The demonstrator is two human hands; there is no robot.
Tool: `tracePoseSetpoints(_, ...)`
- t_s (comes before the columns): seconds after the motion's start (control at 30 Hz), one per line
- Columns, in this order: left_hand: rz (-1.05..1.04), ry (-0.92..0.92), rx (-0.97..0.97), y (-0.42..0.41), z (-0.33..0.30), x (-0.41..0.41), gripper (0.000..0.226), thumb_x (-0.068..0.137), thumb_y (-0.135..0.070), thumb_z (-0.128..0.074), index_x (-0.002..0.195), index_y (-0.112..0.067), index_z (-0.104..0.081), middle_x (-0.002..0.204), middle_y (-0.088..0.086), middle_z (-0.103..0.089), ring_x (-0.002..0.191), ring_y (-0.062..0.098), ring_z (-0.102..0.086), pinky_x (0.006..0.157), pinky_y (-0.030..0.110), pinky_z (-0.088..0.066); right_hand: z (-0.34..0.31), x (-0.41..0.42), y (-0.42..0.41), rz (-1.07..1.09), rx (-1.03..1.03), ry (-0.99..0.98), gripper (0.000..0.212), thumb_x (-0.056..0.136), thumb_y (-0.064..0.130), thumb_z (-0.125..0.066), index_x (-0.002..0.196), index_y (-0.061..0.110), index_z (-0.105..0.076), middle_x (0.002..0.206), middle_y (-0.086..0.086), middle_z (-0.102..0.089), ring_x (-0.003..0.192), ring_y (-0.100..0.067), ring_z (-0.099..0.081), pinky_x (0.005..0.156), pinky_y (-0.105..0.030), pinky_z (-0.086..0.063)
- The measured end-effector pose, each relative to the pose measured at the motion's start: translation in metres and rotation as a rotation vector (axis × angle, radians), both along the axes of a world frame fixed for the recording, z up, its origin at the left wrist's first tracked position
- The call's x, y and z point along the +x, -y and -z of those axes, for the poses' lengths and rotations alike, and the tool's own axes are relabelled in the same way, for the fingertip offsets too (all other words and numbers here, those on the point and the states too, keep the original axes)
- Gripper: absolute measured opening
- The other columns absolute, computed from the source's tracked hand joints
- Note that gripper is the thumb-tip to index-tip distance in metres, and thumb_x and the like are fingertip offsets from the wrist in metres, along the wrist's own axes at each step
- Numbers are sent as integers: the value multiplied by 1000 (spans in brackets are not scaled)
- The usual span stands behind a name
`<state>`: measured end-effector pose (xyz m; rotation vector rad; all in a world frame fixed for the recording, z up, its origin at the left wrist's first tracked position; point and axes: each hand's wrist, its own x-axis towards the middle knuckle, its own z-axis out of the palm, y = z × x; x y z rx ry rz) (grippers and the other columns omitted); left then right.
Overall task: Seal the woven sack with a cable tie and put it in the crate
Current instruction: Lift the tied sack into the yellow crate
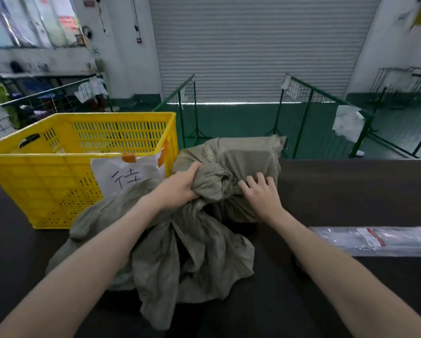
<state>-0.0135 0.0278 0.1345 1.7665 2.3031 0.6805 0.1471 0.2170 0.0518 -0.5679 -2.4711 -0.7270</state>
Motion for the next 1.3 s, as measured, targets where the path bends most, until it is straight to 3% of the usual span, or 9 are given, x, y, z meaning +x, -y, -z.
tracePoseSetpoints(0.1, -18, -100, 121, -9, -35, -7, 57, 82, -41, -63, 127, -23, -33, 117, 6, -64, 108, 29, -61, 84, 40, -48, -49, -4, -18, -77, 51, -10, 22, 77, 8, -44, 94, 11, -59, 83, -10, -63, 77, -34, -60, 56, -39, -47)
tracePoseSetpoints(0.23, -69, -266, 246, -20, -75, -19, 50, 86, -31, -64, 127, -22, -36, 115, 3, -64, 106, 28, -61, 75, 37, -44, -107, -8, -38, -151, 55, -12, 29, 75, 7, -59, 101, 11, -49, 87, -14, -60, 79, -34, -58, 54, -41, -50)
tracePoseSetpoints(0.43, -147, -313, 250, -32, -65, -28, 48, 85, -31, -62, 125, -23, -37, 114, 6, -65, 101, 34, -63, 77, 44, -50, -115, -7, -37, -152, -49, -26, 24, 68, 5, -69, 88, 9, -58, 82, -11, -56, 69, -30, -55, 43, -32, -42)
tracePoseSetpoints(0.6, -256, -89, 282, -24, -19, -24, 69, 78, -34, -72, 130, -32, -26, 116, 6, -63, 102, 36, -63, 83, 49, -50, -104, -1, -37, -160, -214, -33, 18, 81, 1, -55, 97, 8, -58, 89, -13, -55, 78, -32, -53, 62, -40, -49)
tracePoseSetpoints(0.73, -343, -29, 263, -15, 8, -17, 79, 78, -30, -70, 140, -21, -22, 132, 12, -54, 122, 37, -51, 96, 48, -41, -108, -5, -33, -89, -397, 7, 29, 90, 14, -44, 116, 16, -58, 107, -10, -55, 100, -30, -51, 86, -39, -39)
tracePoseSetpoints(0.9, -428, -6, -56, 4, 35, -9, 104, 73, -78, -52, 149, -37, 6, 158, 9, -18, 143, 34, -22, 111, 61, -20, -103, 3, -32, 2, -440, 60, 35, 92, 26, -40, 121, 19, -59, 118, -10, -56, 117, -29, -46, 100, -43, -36)
tracePoseSetpoints(1.0, -439, 16, -185, 17, 54, -8, 121, 57, -86, -56, 143, -47, 20, 159, 9, -12, 143, 38, -22, 111, 61, -22, -99, 9, -34, 13, -454, 28, 34, 92, 26, -41, 119, 20, -60, 118, -10, -57, 120, -29, -44, 103, -43, -34)
tracePoseSetpoints(1.17, -468, 406, -128, 20, 61, -9, 130, 64, -50, -82, 150, -28, 13, 149, 17, -36, 135, 32, -41, 112, 44, -33, -96, 16, -32, 5, -457, -10, 31, 91, 25, -43, 115, 19, -61, 116, -8, -57, 119, -28, -43, 103, -44, -33)
tracePoseSetpoints(1.3, -499, 389, -101, 16, 48, -7, 93, 72, -28, -78, 145, -13, -21, 133, 14, -54, 123, 30, -52, 103, 36, -42, -93, 28, -33, 18, -443, -24, 29, 93, 26, -42, 115, 19, -60, 117, -8, -56, 118, -27, -44, 102, -43, -33)
